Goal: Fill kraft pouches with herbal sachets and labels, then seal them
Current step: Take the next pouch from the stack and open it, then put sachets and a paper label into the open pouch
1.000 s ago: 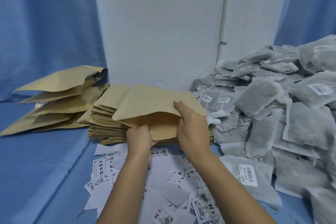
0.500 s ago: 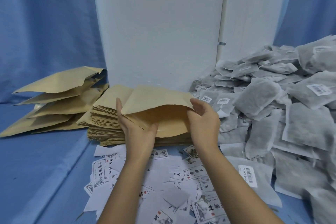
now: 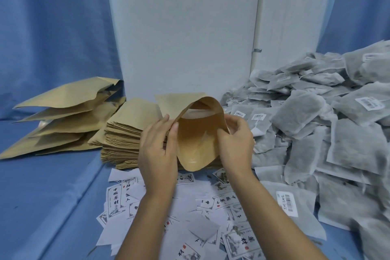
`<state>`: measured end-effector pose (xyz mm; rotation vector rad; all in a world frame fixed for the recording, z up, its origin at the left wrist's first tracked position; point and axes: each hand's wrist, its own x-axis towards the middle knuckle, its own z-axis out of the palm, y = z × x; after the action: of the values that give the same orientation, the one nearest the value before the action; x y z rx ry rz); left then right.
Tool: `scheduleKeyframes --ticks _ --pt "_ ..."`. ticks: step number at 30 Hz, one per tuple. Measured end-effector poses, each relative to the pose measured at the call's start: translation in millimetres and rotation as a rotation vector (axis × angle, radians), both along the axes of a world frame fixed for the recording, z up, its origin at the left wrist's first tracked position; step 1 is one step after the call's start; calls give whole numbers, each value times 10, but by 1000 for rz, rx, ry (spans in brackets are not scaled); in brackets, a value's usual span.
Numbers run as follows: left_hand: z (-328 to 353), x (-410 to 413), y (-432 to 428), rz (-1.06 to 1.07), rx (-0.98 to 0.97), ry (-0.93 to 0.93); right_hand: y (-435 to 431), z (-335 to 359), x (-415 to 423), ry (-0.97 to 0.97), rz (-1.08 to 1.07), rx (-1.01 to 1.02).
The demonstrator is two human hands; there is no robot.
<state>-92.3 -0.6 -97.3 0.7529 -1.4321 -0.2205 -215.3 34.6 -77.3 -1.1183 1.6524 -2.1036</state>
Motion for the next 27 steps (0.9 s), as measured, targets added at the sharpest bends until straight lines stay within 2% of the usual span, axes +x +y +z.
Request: scheduleKeyframes --ticks 3,8,12,14,16,17,19,23,27 --pt "29 -27 32 -20 -92 -59 -13 -2 22 -27 8 -1" --pt "45 -55 73 -11 -132 -92 4 32 25 -142 -1 -179" --pt "99 -90 95 -8 -61 6 -21 44 -60 -418 -70 -254" --pt "120 -100 97 30 -63 22 -25 82 -172 -631 -128 -290" --pt "134 -111 122 66 -80 14 -7 108 -306 -871 -75 -378" --pt "138 -119 138 73 -83 16 1 96 -370 -925 -32 -401" --pt "153 -147 171 61 -91 34 40 36 -460 -824 50 -264" --pt "205 -196 227 36 -141 53 118 -168 -623 -249 173 314" --pt "231 -243 255 33 -128 59 272 -200 -798 419 177 669"
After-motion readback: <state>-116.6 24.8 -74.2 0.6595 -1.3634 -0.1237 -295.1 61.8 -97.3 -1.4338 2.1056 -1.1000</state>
